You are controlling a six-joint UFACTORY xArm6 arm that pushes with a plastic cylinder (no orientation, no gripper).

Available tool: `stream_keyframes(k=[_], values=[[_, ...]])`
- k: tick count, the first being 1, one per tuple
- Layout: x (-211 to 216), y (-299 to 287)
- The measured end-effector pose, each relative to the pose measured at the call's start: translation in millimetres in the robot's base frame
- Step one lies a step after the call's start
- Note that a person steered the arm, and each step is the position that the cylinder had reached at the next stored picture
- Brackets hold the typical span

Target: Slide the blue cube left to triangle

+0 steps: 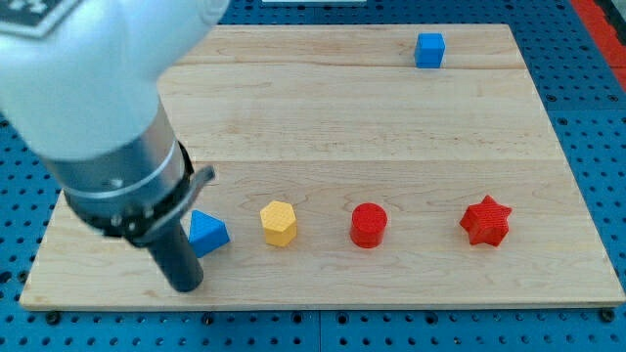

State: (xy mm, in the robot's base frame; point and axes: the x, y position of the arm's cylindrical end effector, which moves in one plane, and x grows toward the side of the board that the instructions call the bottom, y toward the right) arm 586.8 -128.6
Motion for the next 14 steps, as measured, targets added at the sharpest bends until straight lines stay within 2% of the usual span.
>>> stream_keyframes(k=[1, 2, 3, 4, 5, 7, 8, 9, 10, 11, 13, 14], values=[[-15, 0], [-7, 0], [-9, -43], [-53, -109], [-115, -52], [-165, 219], [-237, 319], [-305, 350], [-345, 331], [-361, 314], [-287, 158], [-276, 201]])
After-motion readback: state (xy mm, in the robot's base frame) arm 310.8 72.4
